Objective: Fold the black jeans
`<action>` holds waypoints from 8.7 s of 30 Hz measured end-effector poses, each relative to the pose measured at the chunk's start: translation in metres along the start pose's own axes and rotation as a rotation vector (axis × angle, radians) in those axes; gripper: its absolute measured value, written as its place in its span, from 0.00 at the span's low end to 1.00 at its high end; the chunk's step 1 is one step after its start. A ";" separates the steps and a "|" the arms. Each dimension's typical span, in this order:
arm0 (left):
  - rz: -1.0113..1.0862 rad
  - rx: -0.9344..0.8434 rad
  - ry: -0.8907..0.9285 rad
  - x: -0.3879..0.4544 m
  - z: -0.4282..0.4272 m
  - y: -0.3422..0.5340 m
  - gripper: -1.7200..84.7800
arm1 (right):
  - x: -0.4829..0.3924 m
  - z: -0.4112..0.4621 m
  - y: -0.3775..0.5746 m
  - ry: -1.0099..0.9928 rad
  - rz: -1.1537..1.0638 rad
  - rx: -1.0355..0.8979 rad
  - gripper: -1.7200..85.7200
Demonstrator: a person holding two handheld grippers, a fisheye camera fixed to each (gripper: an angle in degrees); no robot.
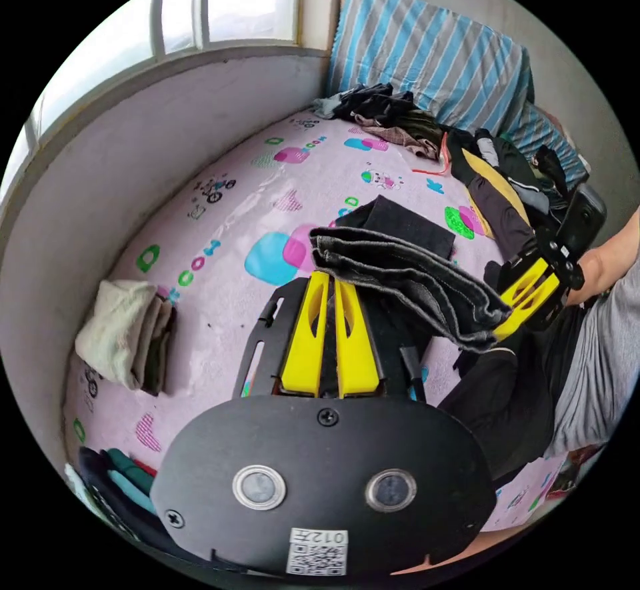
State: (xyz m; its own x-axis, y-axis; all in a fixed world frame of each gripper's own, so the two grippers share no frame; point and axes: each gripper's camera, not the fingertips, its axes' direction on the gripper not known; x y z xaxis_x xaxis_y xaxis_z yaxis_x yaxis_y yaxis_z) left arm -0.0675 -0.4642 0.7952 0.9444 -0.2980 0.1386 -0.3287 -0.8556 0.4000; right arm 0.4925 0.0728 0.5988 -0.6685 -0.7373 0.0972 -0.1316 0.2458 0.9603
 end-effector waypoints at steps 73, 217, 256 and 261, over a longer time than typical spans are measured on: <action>-0.855 -0.264 0.341 -0.203 -0.193 0.148 0.08 | 0.505 -0.230 0.375 0.109 1.085 -0.265 0.08; -0.646 -0.137 0.042 -0.138 0.046 0.053 0.02 | 0.659 -0.029 0.156 -0.019 0.715 -0.695 0.04; -0.618 -0.099 0.008 -0.076 0.178 0.128 0.02 | 0.653 -0.132 0.236 0.105 0.981 -0.173 0.01; -0.636 -0.075 0.037 -0.061 0.182 0.142 0.03 | 0.654 -0.190 0.237 0.080 0.956 -0.107 0.02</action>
State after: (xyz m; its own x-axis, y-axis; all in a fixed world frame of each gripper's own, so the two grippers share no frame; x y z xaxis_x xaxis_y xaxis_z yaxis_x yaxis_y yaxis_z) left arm -0.1718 -0.6446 0.6787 0.9548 0.2737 -0.1164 0.2954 -0.8281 0.4765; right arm 0.1634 -0.4710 0.9393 -0.4064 -0.2968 0.8641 0.5123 0.7091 0.4845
